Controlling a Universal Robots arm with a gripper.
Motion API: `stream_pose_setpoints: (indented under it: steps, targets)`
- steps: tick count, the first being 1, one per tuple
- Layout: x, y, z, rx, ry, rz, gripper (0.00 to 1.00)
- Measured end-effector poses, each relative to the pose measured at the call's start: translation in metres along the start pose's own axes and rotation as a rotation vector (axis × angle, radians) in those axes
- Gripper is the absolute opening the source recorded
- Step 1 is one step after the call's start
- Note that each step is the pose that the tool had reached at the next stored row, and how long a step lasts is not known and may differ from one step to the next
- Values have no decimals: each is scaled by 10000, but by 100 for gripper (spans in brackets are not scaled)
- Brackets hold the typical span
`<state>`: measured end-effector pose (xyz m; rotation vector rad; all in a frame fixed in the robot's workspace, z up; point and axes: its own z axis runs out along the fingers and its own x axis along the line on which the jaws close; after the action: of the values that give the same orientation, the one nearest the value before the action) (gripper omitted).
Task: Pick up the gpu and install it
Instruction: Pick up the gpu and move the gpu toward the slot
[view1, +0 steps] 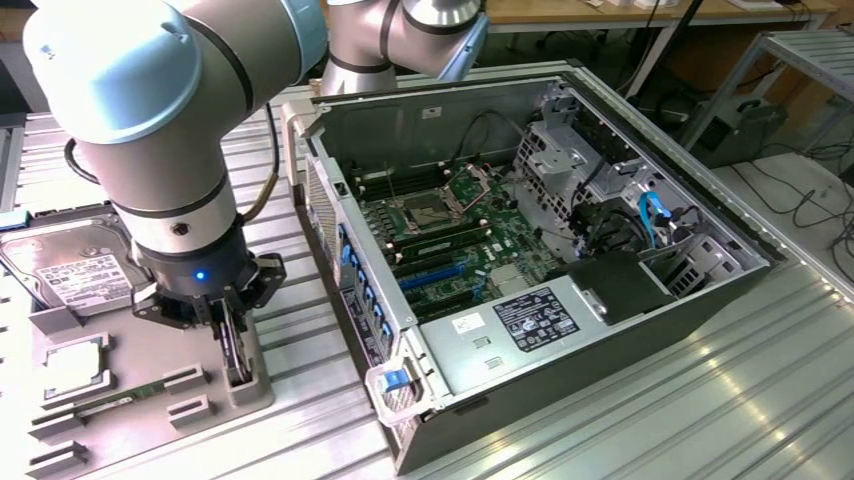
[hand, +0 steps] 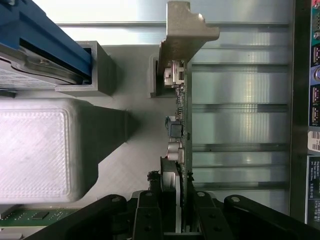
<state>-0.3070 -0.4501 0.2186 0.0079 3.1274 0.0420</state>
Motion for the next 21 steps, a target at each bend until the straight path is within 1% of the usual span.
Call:
stream_pose_setpoints:
  steps: [12, 17, 21]
  targets:
    - [-3, 6, -224, 1, 2, 0, 28]
    - [-4, 8, -288, 1, 1, 1, 28]
    - [-4, 8, -289, 2, 2, 0, 28]
